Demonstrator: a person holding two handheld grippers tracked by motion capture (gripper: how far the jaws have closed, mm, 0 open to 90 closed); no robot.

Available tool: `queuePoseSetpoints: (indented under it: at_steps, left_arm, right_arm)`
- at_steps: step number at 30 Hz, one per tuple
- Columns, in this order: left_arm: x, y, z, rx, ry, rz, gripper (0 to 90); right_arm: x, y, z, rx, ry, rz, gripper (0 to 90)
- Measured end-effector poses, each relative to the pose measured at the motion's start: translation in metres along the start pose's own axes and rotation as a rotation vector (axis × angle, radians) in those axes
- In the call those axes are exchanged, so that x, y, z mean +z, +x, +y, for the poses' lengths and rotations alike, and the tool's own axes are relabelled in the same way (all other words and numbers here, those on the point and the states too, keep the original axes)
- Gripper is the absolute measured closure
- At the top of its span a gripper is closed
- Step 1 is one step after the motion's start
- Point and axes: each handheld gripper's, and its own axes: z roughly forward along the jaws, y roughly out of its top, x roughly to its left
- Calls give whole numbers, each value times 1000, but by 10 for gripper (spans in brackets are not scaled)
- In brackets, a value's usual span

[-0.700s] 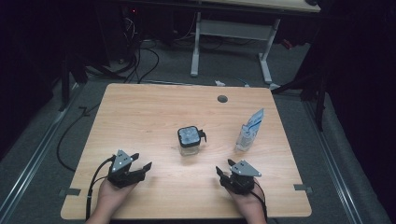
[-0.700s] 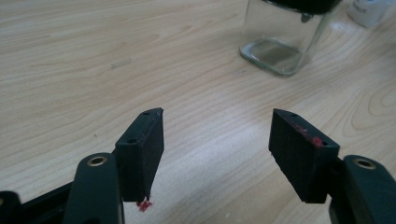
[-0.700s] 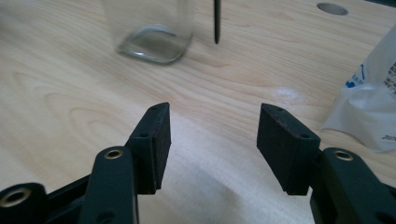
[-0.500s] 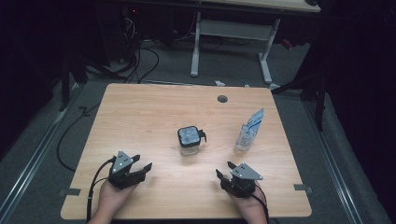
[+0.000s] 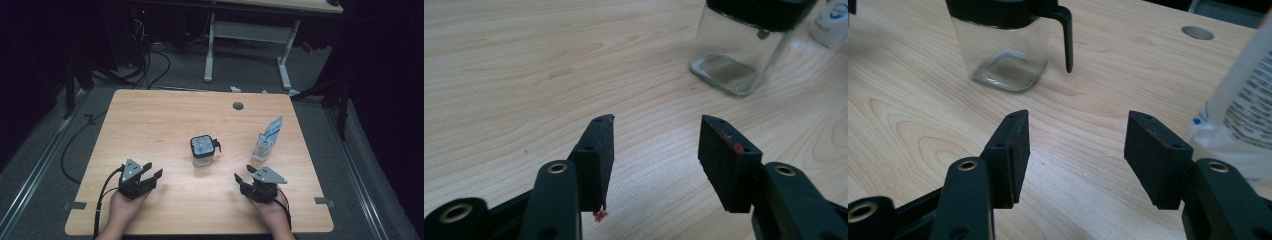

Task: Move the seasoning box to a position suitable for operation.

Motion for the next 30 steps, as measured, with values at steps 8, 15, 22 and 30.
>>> queuePoseSetpoints:
  at_steps: [8,15,22,30]
  left_arm:
    - [35,-15,3,33,-2,43,615]
    - [85,-28,3,45,29,15,846]
    - [129,-43,5,71,42,-33,900]
    - [145,-42,7,11,43,-61,900]
  right_arm:
    - [-6,-1,-20,-17,30,-7,464]
    - [-10,3,-20,-19,27,-3,490]
    - [-9,4,-21,-6,34,9,514]
    - [-6,7,-22,-10,48,22,512]
